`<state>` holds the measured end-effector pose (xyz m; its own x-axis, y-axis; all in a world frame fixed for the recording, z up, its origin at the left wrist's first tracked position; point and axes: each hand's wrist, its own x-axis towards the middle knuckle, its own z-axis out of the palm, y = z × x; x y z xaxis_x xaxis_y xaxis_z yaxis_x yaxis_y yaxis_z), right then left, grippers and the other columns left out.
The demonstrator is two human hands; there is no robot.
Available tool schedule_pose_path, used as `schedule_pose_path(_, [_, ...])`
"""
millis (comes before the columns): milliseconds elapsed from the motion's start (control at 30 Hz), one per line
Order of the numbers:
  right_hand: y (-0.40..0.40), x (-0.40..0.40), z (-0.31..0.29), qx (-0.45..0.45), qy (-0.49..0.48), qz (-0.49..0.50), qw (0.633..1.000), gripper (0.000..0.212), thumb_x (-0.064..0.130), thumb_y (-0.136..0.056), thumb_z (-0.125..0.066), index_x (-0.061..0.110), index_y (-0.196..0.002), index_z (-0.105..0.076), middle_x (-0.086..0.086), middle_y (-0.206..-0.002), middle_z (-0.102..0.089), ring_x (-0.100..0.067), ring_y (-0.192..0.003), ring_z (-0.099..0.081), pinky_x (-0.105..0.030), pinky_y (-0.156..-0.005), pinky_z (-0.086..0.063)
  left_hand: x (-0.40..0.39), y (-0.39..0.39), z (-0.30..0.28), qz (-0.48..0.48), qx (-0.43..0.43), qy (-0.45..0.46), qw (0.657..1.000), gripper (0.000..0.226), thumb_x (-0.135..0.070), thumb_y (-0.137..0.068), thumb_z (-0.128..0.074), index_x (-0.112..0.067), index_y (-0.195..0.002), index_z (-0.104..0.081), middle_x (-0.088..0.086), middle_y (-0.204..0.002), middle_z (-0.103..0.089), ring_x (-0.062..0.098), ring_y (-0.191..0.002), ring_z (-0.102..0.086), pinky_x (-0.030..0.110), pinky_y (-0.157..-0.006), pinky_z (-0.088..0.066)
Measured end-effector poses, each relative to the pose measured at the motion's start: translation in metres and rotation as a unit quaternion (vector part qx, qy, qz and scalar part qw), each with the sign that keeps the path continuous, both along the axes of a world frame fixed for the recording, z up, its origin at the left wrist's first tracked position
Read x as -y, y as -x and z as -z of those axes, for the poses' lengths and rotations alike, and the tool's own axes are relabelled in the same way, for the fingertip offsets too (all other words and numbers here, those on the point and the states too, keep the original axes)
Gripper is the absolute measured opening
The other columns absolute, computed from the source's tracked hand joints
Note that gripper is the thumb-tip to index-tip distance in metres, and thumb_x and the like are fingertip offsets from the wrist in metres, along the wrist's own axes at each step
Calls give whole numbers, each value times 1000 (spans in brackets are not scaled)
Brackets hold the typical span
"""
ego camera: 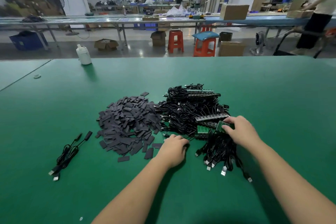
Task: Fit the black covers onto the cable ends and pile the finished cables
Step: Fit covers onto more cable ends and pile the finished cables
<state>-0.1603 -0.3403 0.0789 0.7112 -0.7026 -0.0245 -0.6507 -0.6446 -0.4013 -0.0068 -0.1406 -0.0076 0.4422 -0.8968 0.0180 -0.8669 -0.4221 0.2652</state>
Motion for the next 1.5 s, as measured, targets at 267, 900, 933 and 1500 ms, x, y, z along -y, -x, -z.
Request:
schedule_pose_path(267, [1,-8,-4,36,-40,-116,992,6,30,-100,-59,33,-96,-63,17,-94,-66,-10,-89,-61,-28,-73,-44,10,12,-13,-46,9,106,993,31,-32,-100,-43,-25,-122,-65,-6,-119,-64,19,-115,-47,36,-96,-40])
schedule_pose_path(900, [-32,-42,-9,-11,69,-106,992,21,43,-96,-58,33,-79,-64,11,-71,-61,-16,-76,-58,-31,-66,-45,42,45,-56,-230,-207,216,926,22,-40,-86,-69,-23,-72,-64,-6,-67,-62,12,-62,-54,28,-54,-38])
schedule_pose_path(933, [-33,-43,-8,-10,77,-101,992,21,42,-97,-58,32,-80,-65,11,-72,-62,-17,-77,-59,-31,-65,-45,43,45,-57,-239,-202,215,925,23,-40,-86,-69,-23,-72,-64,-6,-66,-61,11,-62,-53,28,-53,-36])
schedule_pose_path(1500, [-25,-13,-5,17,54,-153,987,18,41,-99,-57,31,-90,-69,19,-71,-59,-10,-75,-57,-29,-71,-40,28,20,-61,-209,-288,270,895,28,-35,-83,-76,-22,-64,-60,-10,-61,-53,6,-57,-44,24,-55,-36])
